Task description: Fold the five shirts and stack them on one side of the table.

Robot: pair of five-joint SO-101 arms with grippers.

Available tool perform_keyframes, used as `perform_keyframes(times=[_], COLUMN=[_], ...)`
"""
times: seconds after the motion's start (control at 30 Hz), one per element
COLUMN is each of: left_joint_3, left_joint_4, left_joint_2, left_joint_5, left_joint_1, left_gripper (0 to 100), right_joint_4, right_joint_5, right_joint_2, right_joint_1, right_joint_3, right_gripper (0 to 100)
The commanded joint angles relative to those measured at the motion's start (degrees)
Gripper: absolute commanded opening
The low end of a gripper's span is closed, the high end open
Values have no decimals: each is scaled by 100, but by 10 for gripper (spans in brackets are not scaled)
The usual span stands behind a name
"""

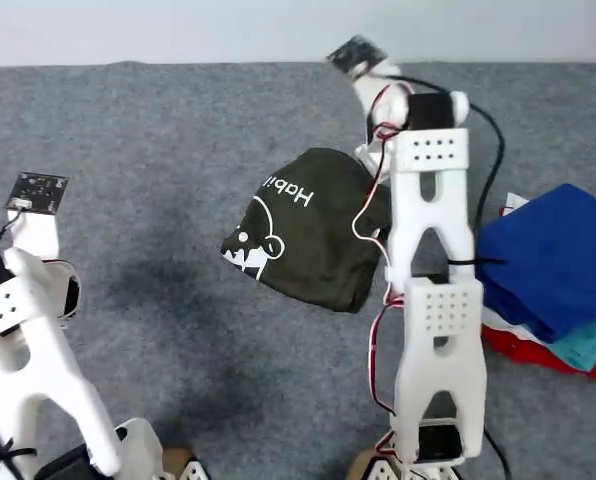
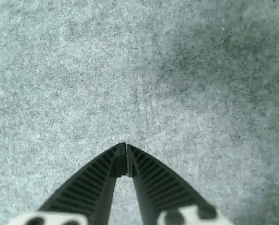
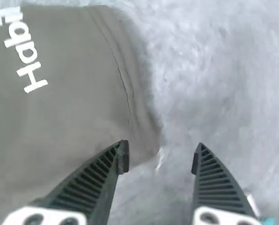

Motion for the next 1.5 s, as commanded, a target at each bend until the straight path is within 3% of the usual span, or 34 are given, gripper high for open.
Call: perform_keyframes(times=[0.0,0.27,0.47,0.67,0.83,1.13,1.23,1.47], left_joint_3=[-48,-505,-866,-1033,-1015,-998,-1033,-1042], left_joint_4=[53,826,862,853,853,730,730,730], left_joint_2=[-202,-202,-185,-149,-149,-132,44,325], left_joint_5=[-18,-18,-35,-53,-404,-413,-413,-396], left_joint_1=[-35,-9,0,0,0,0,-18,-9], left_gripper=[6,6,6,6,6,6,6,6], right_joint_4=[251,180,-295,-1411,-1956,-2607,-2598,-2141], right_joint_5=[-1143,-3868,-5574,-6629,-6945,-7059,-7077,-6857], right_joint_2=[-1455,-3407,-2976,-2053,-1560,-374,-84,-154], right_joint_1=[13,-295,-1086,-1464,-1411,-1191,-1174,-1051], right_joint_3=[1301,4176,4360,4360,4360,4360,4360,4360], right_gripper=[223,226,233,417,433,400,329,32])
